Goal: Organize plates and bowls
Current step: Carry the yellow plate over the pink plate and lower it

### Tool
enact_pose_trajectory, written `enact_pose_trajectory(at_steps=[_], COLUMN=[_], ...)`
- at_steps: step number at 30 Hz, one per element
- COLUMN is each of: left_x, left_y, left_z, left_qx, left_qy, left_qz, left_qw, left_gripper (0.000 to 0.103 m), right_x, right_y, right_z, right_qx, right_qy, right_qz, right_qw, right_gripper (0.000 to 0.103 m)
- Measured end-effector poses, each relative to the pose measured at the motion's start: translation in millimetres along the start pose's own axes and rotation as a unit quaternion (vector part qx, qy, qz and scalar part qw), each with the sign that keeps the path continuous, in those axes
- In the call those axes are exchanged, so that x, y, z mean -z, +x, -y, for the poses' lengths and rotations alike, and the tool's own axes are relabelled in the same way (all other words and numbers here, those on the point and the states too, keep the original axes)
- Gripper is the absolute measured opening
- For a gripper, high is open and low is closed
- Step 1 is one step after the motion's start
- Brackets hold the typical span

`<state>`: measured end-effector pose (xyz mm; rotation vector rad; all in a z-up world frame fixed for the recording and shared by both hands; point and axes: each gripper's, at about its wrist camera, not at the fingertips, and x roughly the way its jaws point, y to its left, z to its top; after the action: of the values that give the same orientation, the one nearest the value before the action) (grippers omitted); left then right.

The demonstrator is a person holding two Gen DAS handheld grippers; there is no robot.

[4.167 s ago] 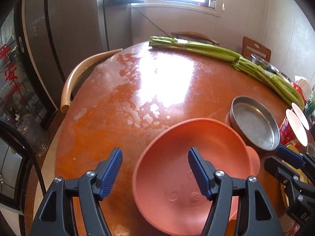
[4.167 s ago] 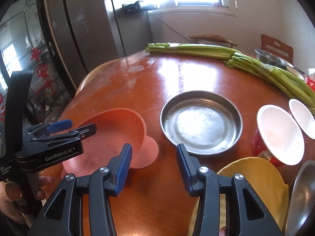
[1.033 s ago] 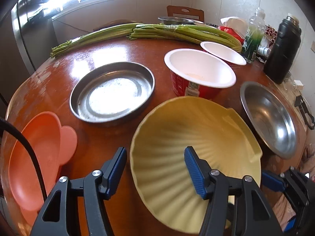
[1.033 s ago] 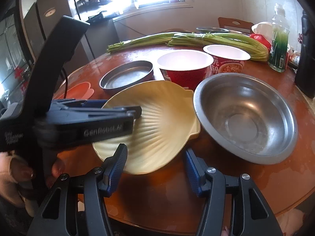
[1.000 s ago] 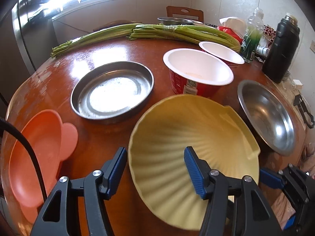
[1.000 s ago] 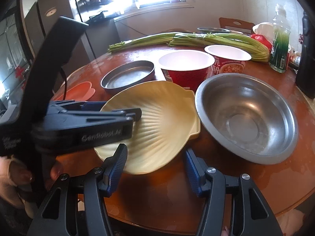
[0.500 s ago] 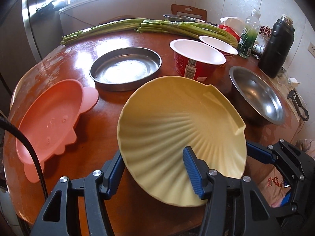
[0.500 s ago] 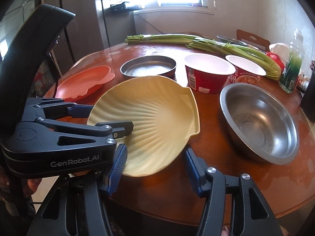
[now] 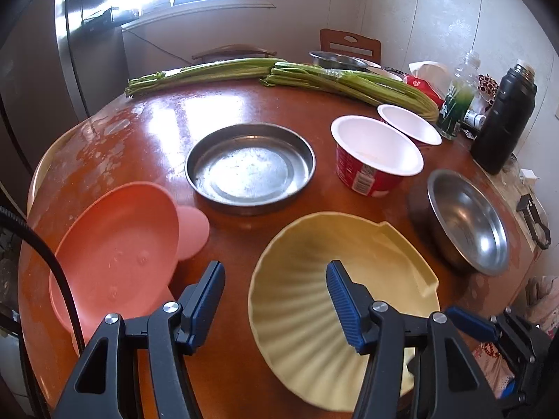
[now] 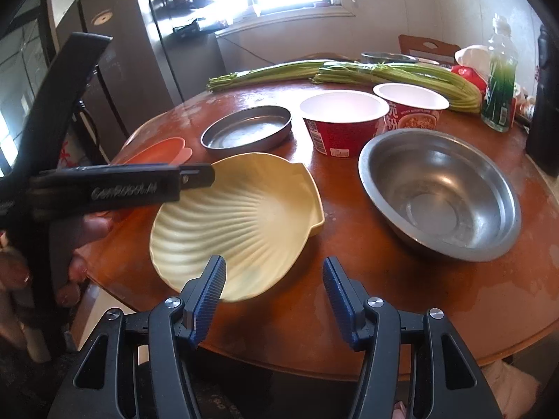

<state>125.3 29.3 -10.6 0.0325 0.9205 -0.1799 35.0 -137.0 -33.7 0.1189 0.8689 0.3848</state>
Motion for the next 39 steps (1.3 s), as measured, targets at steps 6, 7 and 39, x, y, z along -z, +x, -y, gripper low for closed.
enact_pose_trajectory(at_steps=[6, 7, 39], left_x=[-9.7, -10.5, -0.8], left_y=[21.7, 25.3, -19.6], left_z=[4.5, 5.5, -30.9], left_qx=[0.011, 0.015, 0.039], left_qy=[0.009, 0.013, -0.012], left_qz=[-0.011, -0.013, 0.016], left_qw=[0.9998, 0.9997, 0.9990], left_gripper=[0.060, 0.060, 0.044], right_x=[4.6, 4.2, -34.3], right_y=[-0.3, 3.2, 3.2], right_z=[-10.9, -11.6, -38.5], right_qx=[-0.006, -0.008, 0.003], right_qy=[0.005, 0.001, -0.063], right_qz=[-0.004, -0.007, 0.036], right_qw=[1.000, 1.000, 0.997], right_gripper=[0.060, 0.060, 0.052])
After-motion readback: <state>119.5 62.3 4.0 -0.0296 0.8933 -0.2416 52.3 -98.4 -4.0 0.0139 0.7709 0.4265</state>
